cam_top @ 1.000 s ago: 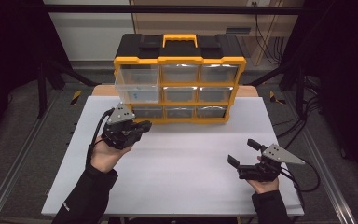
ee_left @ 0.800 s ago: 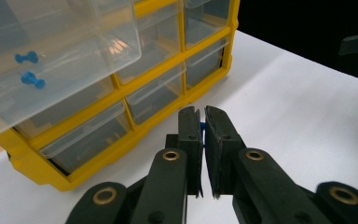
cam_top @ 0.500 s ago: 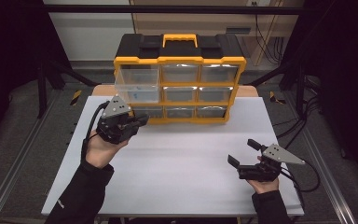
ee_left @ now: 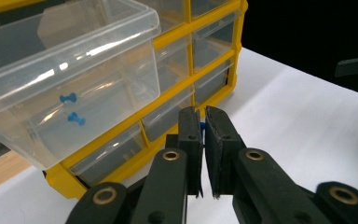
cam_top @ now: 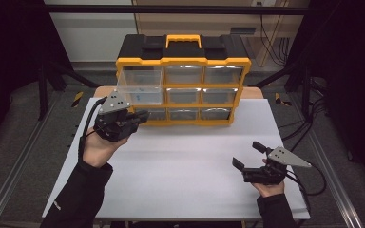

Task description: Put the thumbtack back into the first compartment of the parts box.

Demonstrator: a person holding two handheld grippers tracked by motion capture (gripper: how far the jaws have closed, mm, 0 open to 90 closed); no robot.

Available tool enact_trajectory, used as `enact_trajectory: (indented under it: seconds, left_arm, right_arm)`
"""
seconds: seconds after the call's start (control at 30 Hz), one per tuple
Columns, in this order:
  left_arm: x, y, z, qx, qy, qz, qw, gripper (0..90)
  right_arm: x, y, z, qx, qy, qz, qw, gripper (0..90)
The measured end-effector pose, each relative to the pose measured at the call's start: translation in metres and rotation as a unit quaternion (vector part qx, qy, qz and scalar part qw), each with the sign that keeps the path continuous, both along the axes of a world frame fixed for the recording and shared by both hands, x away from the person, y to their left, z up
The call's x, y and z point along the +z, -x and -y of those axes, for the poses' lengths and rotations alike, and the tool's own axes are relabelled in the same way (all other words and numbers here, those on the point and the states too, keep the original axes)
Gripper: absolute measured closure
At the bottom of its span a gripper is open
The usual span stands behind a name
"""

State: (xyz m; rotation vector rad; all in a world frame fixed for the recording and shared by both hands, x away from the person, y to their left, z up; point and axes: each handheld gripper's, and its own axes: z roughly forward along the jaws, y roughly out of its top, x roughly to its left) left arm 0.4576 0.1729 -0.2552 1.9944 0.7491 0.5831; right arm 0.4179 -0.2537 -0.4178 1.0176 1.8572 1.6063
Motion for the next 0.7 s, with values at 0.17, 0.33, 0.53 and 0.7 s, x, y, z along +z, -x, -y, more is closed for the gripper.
enact_trajectory:
  seconds: [0.17,0.33,0.53,0.7]
  left_arm:
    - [0.010,0.001,0.000,0.004,-0.006,0.007,0.9999,84.7]
    - [0.019,0.002,0.000,0.005,-0.011,0.016,0.9998,84.7]
    - [0.028,0.000,0.000,0.009,-0.015,0.022,0.9996,84.7]
    - [0.037,-0.004,0.000,0.016,-0.020,0.026,0.9993,84.7]
  right_arm:
    - [0.000,0.000,0.000,0.000,0.000,0.001,1.0000,0.4]
    - [0.000,0.000,0.000,-0.001,-0.001,-0.001,1.0000,0.4]
    - [0.000,0.000,0.000,0.000,-0.001,0.001,1.0000,0.4]
    - [0.000,0.000,0.000,-0.001,-0.001,-0.001,1.0000,0.4]
